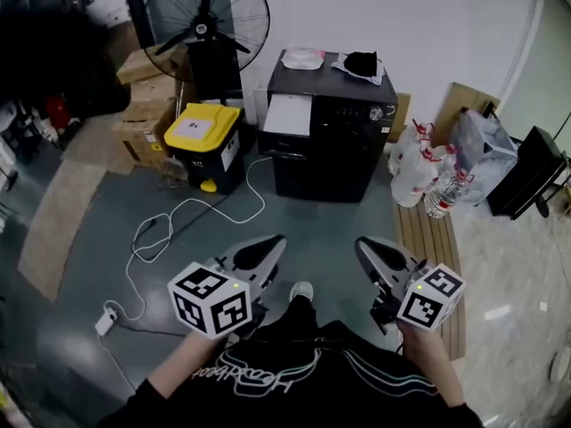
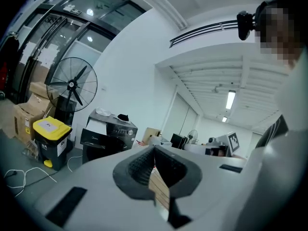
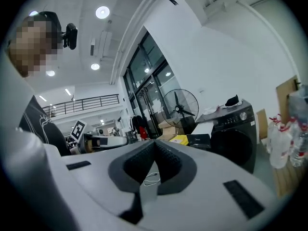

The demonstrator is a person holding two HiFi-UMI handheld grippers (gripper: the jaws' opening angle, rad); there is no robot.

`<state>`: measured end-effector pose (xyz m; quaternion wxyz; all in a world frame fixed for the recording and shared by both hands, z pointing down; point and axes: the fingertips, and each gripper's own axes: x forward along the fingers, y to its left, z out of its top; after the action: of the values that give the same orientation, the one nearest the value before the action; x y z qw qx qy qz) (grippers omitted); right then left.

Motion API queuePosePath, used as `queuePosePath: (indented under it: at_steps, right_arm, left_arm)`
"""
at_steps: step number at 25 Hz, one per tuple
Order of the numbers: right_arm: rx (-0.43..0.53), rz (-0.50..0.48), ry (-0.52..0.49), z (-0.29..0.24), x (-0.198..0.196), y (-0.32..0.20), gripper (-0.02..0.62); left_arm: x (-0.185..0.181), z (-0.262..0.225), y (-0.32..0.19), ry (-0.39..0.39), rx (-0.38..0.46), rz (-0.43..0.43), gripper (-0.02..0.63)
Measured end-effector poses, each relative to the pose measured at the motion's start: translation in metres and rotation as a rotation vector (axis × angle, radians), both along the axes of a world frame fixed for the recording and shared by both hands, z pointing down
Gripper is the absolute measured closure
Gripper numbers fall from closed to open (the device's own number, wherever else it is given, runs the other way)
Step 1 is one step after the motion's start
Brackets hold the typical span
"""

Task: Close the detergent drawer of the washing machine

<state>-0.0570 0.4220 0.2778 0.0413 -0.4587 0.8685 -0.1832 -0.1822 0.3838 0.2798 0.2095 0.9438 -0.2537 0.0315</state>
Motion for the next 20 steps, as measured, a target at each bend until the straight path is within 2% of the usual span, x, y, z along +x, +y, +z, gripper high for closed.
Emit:
queuePosePath:
  at_steps: [9,13,20]
  right_arm:
    - [-0.040,0.010,-0.009,0.023,0.023,-0.057,0.568]
    - [-0.049,0.021,0.016,0.031,0.040,-0.101,0.568]
    - [-0.110,0.026,-0.033,0.050,0.071,-0.192,0.568]
  left_arm:
    - [0.023,0.026,-0.063,-0.002,-0.044,0.005,0.581]
    - [0.037,0.036,-0.108,-0.007,-0.059,-0.007,0.581]
    - [0.072,0.063,-0.200,-0.028,-0.121,-0.001,0.581]
